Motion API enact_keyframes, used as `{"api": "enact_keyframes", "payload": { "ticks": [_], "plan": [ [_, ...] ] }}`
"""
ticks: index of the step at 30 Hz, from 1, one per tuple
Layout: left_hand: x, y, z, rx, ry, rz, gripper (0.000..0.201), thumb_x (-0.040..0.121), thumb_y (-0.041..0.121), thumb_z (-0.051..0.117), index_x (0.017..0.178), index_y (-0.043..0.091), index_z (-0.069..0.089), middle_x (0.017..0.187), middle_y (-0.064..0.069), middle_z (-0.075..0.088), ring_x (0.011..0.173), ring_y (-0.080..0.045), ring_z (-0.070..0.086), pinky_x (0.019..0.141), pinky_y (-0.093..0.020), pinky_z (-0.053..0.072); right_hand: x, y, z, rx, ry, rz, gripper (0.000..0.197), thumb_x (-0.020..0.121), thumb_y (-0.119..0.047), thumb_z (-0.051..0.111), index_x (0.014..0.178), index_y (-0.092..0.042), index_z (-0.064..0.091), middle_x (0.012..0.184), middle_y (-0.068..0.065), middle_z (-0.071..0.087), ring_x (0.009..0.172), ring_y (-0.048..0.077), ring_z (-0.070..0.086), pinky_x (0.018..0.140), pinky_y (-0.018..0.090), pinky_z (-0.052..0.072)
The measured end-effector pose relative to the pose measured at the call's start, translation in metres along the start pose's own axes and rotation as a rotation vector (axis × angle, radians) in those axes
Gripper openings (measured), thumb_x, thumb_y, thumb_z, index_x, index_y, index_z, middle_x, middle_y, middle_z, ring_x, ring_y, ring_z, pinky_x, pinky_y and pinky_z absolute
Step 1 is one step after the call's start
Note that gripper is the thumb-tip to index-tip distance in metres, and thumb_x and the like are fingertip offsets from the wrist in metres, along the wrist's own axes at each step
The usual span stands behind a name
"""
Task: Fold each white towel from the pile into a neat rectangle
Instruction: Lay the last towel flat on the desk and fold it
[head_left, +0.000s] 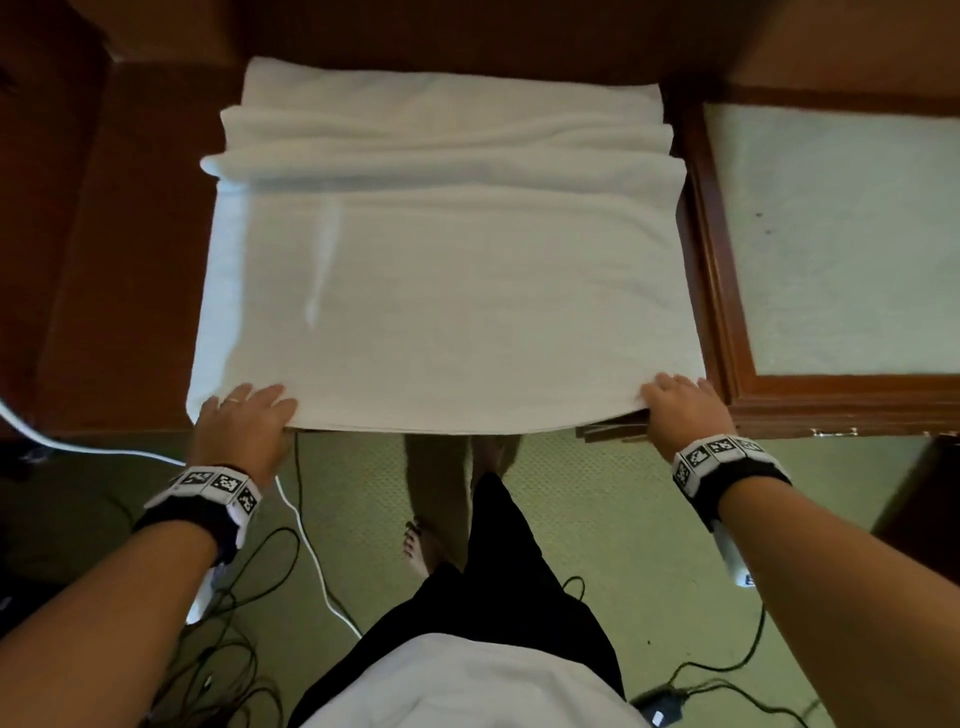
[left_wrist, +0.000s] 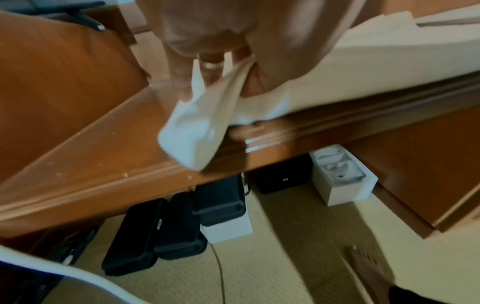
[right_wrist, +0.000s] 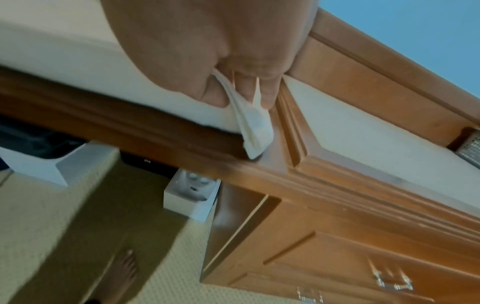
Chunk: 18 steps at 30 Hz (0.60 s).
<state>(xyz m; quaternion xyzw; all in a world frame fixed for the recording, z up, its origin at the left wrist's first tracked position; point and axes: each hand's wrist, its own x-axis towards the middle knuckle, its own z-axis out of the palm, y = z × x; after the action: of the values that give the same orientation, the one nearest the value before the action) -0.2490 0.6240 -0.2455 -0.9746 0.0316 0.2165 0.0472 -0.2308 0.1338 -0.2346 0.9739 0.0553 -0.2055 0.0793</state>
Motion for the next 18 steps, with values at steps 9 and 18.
{"api": "enact_keyframes", "payload": {
  "ticks": [9, 18],
  "plan": [
    [0.003, -0.026, -0.037, -0.164, -0.408, -0.09, 0.035, 0.098, 0.005, 0.043, 0.112, 0.018, 0.072, 0.126, -0.006, 0.068, 0.113, -0.026, 0.064, 0.092, -0.031, 0.051, -0.004, 0.002, -0.046, -0.056, -0.41, 0.114, 0.027, 0.092, -0.011, 0.048, 0.113, -0.007, 0.064, 0.116, 0.014, 0.068, 0.102, 0.03, 0.068, 0.076, 0.031, 0.05],
    [0.061, -0.041, -0.095, -0.373, -0.096, -0.189, 0.025, 0.099, 0.002, 0.049, 0.09, 0.013, 0.07, 0.114, -0.021, 0.066, 0.082, -0.031, 0.059, 0.072, -0.028, 0.044, 0.052, 0.017, -0.107, -0.011, -0.125, 0.202, 0.023, 0.09, -0.005, 0.047, 0.101, -0.011, 0.066, 0.101, 0.014, 0.067, 0.09, 0.034, 0.065, 0.073, 0.037, 0.052]
  ]
}}
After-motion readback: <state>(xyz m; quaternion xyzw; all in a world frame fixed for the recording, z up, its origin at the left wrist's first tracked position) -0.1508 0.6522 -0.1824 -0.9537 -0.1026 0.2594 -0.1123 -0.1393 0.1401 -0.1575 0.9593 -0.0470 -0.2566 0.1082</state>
